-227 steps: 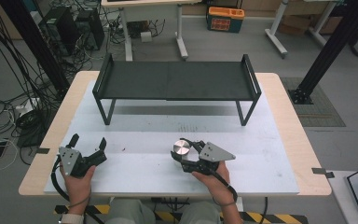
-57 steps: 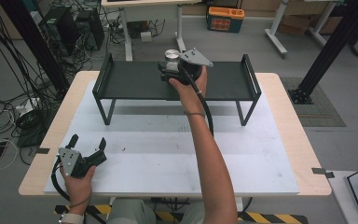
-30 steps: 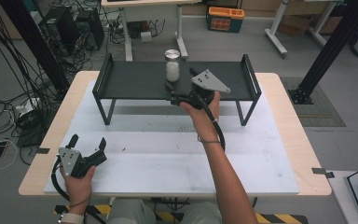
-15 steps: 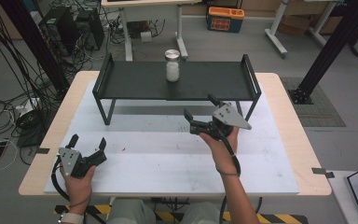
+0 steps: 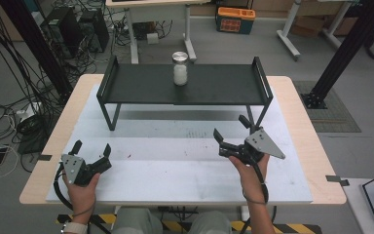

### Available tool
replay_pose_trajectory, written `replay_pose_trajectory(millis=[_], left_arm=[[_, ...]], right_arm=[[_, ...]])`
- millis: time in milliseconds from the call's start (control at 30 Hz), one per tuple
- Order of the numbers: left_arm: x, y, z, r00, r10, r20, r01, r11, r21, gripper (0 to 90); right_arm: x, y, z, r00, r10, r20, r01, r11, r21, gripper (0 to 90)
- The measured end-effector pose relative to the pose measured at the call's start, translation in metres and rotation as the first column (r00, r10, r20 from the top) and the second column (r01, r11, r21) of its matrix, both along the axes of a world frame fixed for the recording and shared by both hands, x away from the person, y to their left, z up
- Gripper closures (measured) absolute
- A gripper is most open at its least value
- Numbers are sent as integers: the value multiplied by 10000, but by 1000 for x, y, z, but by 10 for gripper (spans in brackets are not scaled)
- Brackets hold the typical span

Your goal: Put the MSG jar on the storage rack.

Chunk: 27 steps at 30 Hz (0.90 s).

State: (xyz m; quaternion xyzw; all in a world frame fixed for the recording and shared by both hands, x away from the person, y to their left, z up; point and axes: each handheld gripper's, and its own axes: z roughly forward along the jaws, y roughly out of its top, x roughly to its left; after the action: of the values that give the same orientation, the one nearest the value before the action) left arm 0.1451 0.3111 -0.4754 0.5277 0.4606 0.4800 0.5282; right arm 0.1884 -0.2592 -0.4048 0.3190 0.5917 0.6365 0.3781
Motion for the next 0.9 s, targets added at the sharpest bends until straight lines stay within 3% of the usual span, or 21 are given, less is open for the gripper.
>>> replay_pose_trajectory(millis=[233,900], left_arm=[[0,0,0,10000,25,-5,-25,10000,7,25],[0,-1,0,10000,77,-22,-77,10000,8,24]], right_arm=[[-9,-11,-12,9998,-175,-57,173,9993,-330,72],[-23,-32,-50,9928,-1088,-499,1092,9940,49,94]])
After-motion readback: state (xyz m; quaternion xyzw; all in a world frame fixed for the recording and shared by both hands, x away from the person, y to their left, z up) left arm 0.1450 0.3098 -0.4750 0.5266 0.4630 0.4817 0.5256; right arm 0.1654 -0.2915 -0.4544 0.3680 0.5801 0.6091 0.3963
